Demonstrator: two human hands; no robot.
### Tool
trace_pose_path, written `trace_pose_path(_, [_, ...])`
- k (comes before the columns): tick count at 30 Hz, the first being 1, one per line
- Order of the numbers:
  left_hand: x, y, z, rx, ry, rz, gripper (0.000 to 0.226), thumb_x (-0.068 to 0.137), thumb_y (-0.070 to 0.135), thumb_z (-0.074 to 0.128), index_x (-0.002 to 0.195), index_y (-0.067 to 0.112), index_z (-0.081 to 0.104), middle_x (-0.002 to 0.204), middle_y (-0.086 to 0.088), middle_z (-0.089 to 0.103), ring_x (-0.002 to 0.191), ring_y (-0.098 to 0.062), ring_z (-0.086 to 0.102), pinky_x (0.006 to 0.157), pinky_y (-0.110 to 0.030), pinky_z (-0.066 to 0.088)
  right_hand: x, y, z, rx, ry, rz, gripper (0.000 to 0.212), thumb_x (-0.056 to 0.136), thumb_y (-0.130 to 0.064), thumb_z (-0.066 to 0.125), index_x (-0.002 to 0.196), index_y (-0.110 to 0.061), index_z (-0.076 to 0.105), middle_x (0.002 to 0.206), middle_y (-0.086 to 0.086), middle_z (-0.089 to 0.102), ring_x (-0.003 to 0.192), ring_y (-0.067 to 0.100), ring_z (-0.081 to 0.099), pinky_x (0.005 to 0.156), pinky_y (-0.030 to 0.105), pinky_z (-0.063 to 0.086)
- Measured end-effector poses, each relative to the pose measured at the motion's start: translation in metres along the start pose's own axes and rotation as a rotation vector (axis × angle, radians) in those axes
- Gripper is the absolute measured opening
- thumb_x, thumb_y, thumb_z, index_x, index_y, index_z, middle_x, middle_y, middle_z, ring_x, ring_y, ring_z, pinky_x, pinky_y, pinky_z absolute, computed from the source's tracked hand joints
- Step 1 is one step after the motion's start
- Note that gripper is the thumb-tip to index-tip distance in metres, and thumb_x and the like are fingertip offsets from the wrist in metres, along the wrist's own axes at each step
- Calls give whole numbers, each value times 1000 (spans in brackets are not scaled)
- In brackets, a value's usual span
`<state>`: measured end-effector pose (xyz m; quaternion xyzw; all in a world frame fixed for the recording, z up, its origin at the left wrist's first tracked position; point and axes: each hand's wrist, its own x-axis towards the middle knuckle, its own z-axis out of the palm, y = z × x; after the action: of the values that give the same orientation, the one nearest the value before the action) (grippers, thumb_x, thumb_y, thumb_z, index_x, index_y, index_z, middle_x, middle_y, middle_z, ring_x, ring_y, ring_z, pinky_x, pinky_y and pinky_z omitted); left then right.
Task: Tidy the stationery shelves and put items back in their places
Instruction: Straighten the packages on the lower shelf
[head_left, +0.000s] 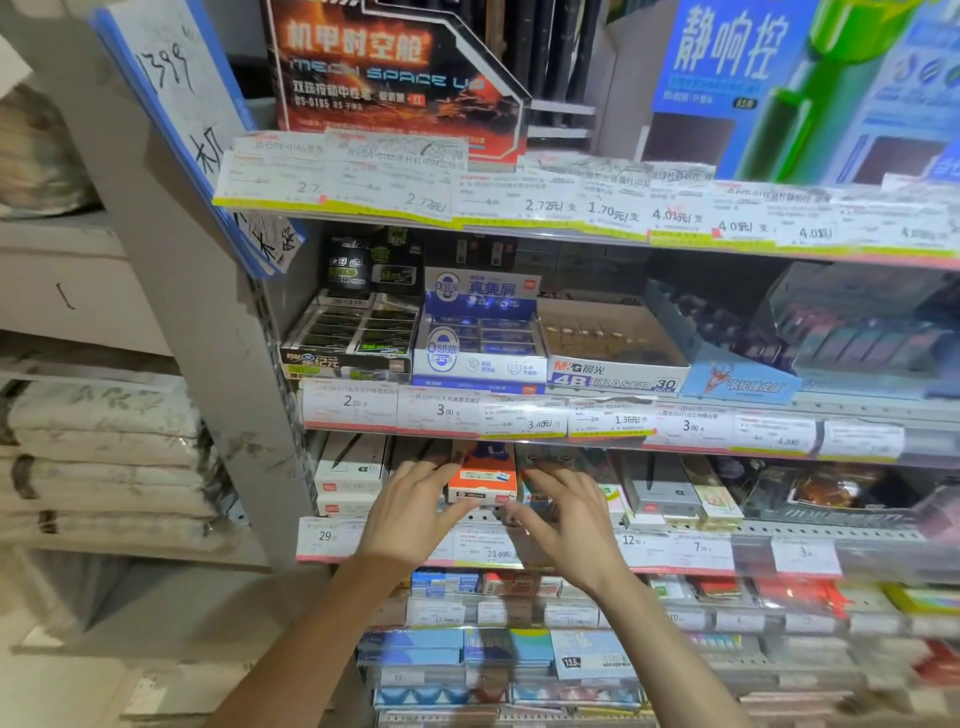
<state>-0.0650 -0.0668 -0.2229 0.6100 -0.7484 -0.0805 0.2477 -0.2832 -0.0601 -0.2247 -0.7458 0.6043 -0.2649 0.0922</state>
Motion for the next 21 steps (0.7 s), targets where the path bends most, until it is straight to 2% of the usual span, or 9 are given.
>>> trace_pose_path(4, [5, 4, 1, 22, -28, -21, 61, 91, 60, 51, 140, 24, 50, 130, 0, 59, 121, -19, 47, 100, -30, 40, 1, -3, 7, -17, 17, 66, 65, 89, -71, 34, 132, -31, 62, 117, -3, 58, 116, 20, 46, 104, 38, 35])
trace_pose_path(9, [6, 6, 4, -10, -9, -47, 60, 90, 59, 53, 137, 22, 53, 125, -2, 61, 118, -20, 49, 97, -31, 40, 4, -6, 15, 13, 76, 119, 42, 97, -51, 52, 127, -26, 67, 112, 3, 59, 115, 25, 47, 103, 40, 35])
trace_pose_path(17, [4, 6, 13, -36, 42, -84, 57, 91, 56, 55, 135, 20, 56, 123, -2, 61, 117, -22, 47, 98, -33, 38, 3, -7, 22, 4, 127, 128, 37, 98, -47, 53, 123, -24, 69, 110, 0, 58, 114, 22, 45, 104, 39, 34])
trace_pose_path(21, [-1, 8, 16, -86, 61, -86, 53, 91, 49, 59, 133, 16, 57, 119, -4, 60, 115, -24, 47, 97, -33, 37, 0, -7, 18, 113, 127, 110, 38, 98, -42, 55, 125, -18, 66, 110, -3, 60, 113, 18, 45, 104, 35, 35])
